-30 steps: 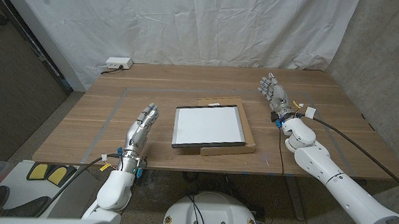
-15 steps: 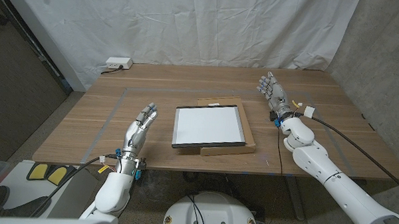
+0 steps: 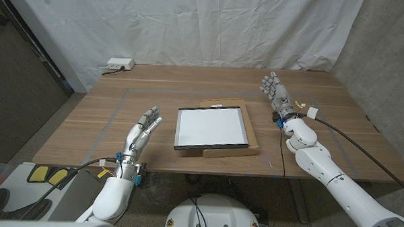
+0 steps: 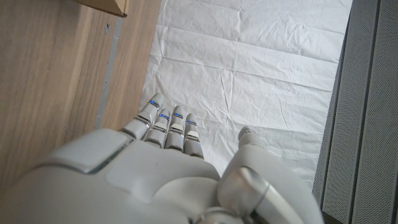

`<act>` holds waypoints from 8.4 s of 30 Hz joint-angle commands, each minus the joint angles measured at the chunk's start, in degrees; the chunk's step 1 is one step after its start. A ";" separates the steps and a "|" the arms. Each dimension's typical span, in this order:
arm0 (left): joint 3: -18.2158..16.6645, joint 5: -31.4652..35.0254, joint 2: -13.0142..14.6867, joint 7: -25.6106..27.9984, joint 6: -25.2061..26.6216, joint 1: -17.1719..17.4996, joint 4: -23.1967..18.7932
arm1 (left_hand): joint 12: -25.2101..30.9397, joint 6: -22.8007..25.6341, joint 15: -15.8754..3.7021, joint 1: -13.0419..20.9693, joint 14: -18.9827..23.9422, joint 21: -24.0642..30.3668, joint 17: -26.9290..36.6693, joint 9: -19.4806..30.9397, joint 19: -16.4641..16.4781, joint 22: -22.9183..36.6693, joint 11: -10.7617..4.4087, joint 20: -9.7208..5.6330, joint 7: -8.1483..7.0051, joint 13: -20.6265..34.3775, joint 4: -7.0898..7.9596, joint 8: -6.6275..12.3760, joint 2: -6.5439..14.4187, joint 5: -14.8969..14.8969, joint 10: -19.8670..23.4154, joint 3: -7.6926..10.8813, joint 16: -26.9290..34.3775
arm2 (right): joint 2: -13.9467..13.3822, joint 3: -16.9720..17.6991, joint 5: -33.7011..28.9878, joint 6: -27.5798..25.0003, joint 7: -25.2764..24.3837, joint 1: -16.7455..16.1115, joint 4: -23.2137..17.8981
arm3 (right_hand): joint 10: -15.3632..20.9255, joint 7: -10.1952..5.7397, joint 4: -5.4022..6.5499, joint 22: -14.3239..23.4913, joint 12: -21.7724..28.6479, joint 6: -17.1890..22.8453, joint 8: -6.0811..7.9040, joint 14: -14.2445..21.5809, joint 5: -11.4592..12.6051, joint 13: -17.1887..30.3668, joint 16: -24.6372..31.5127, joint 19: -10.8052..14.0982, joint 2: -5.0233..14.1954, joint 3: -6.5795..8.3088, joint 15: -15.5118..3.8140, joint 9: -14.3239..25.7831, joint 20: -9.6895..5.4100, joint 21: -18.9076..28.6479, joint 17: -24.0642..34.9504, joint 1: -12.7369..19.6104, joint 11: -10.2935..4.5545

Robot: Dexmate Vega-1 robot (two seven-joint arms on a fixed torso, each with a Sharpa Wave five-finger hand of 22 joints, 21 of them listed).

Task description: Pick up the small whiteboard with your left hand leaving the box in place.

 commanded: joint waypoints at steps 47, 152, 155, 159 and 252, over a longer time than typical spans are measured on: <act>-1.53 26.04 3.65 12.83 22.07 7.05 -15.94 | -0.44 2.49 -1.19 5.59 0.64 -0.91 0.12 0.19 -1.25 0.15 -2.28 -1.90 -1.51 0.38 -3.04 -0.09 -2.25 1.23 1.16 -0.20 -0.50 | 1.92 -1.18 -1.22 0.41 -1.02 1.63 0.19 | 0.33 -0.27 -0.66 0.37 -0.27 0.13 -0.06 0.59 -0.01 0.09 -0.25 0.97 0.15 -0.01 -0.08 0.19 0.12 -0.98 0.19 0.39 0.13; 26.60 78.11 8.03 10.04 81.67 4.06 -28.07 | -2.34 -4.07 -2.29 9.27 -4.79 -1.59 0.27 0.34 -4.25 0.19 -4.58 -1.35 -3.82 0.54 -3.16 -2.52 -5.25 3.06 -5.43 -2.59 -1.49 | 1.31 -1.14 -1.06 -0.32 -1.22 0.71 -3.50 | 0.77 -0.42 -1.08 0.44 -0.23 0.25 -0.05 0.77 -0.03 0.11 -0.29 1.21 0.25 -0.34 0.02 0.21 0.46 -2.71 0.18 0.24 0.01; 27.47 80.07 7.50 9.16 83.04 3.63 -27.58 | -2.47 -4.79 -2.35 9.29 -5.67 -1.68 0.30 0.35 -4.74 0.19 -4.18 -1.25 -3.75 0.55 -3.02 -2.60 -5.31 3.25 -6.31 -2.83 -1.65 | 1.31 -1.07 -0.89 -0.25 -1.04 0.76 -3.37 | 0.78 -0.43 -1.08 0.44 -0.24 0.25 -0.05 0.76 -0.03 0.11 -0.29 1.24 0.24 -0.36 0.02 0.21 0.43 -2.76 0.19 0.22 0.00; 28.99 83.93 6.51 6.90 85.17 2.77 -26.57 | -2.61 -6.12 -2.27 9.30 -6.50 -1.77 0.32 0.37 -5.32 0.19 -4.40 -1.34 -4.05 0.56 -2.88 -2.84 -5.39 3.46 -7.38 -3.13 -1.71 | 1.21 -0.99 -0.61 -0.21 -0.63 0.81 -3.09 | 0.77 -0.39 -1.08 0.44 -0.24 0.26 -0.05 0.76 -0.03 0.11 -0.29 1.25 0.25 -0.38 0.02 0.21 0.44 -2.80 0.19 0.20 0.03; 38.61 77.88 -0.02 14.50 90.55 -12.96 -7.27 | -0.10 -7.93 -3.15 13.50 -7.32 -0.80 0.27 0.48 -6.28 0.15 -6.04 -2.46 -5.45 0.64 -2.56 -0.02 -4.13 6.34 -8.15 -5.17 -0.34 | 1.27 -0.24 1.36 1.13 1.57 0.73 -0.21 | 0.95 -0.57 -1.95 0.48 -0.26 0.25 -0.05 1.02 0.14 0.13 -0.39 1.71 0.02 -0.58 0.02 0.21 0.57 -4.26 0.04 0.74 -0.03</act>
